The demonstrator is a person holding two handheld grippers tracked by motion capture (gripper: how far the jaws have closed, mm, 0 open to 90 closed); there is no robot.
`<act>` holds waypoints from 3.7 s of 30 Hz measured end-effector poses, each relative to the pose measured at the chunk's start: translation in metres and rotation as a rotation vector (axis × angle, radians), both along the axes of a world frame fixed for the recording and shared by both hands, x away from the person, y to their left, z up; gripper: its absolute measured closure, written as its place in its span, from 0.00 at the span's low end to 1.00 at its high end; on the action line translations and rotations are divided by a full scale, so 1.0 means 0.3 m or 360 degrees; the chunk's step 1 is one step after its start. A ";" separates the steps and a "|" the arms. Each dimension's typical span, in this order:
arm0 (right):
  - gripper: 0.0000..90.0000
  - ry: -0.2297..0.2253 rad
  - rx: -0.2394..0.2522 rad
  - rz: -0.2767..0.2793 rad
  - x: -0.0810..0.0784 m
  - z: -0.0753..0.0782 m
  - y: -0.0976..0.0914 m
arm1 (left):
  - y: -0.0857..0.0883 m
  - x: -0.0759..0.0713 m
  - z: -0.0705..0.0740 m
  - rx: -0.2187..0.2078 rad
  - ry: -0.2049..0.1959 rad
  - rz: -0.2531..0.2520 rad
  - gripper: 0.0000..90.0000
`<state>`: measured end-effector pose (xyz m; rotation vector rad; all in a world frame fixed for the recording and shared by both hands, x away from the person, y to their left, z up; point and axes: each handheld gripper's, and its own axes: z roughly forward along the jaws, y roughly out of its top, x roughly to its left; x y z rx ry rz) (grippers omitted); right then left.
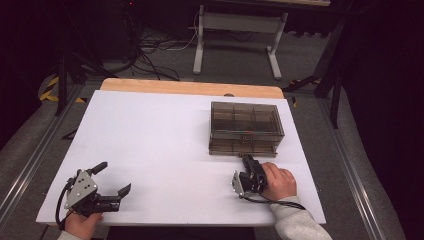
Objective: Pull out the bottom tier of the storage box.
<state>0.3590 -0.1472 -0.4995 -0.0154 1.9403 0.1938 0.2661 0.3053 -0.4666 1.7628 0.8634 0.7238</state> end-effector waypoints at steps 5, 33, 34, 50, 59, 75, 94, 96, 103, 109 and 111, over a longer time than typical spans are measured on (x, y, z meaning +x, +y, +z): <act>0.80 0.0024 0.0083 0.0002 0.001 0.034 -0.011 | -0.001 0.000 0.000 -0.0001 0.0003 0.0002 0.01; 0.64 0.0285 0.0517 0.0131 -0.014 0.147 -0.053 | 0.001 -0.001 0.000 0.0000 0.0002 0.0005 0.01; 0.63 0.0314 0.0567 0.0137 -0.014 0.152 -0.057 | 0.001 -0.001 0.000 -0.0003 -0.0001 0.0004 0.01; 0.57 0.0693 0.0942 0.0209 0.013 0.212 -0.107 | 0.000 -0.003 0.000 0.0003 -0.0001 0.0000 0.01; 0.57 0.0998 0.0962 0.0254 0.056 0.244 -0.127 | 0.002 -0.006 0.000 -0.0002 -0.0006 0.0000 0.01; 0.53 0.1107 0.0804 0.0184 0.138 0.283 -0.145 | 0.002 -0.005 0.000 -0.0005 -0.0003 0.0000 0.01; 0.57 0.1160 0.0536 0.0111 0.215 0.261 -0.103 | 0.002 -0.004 0.000 -0.0008 -0.0001 0.0001 0.01; 0.58 0.1160 0.0528 0.0105 0.222 0.254 -0.100 | 0.002 -0.004 0.000 -0.0007 -0.0002 0.0001 0.01; 0.59 0.1175 0.0494 0.0086 0.241 0.228 -0.092 | 0.002 -0.004 0.000 -0.0005 -0.0002 0.0001 0.01; 0.59 0.1195 0.0456 0.0057 0.257 0.209 -0.092 | 0.002 -0.004 0.000 -0.0005 -0.0002 -0.0001 0.01; 0.60 0.1219 0.0420 0.0070 0.265 0.203 -0.093 | 0.003 -0.004 0.000 -0.0001 -0.0005 -0.0002 0.01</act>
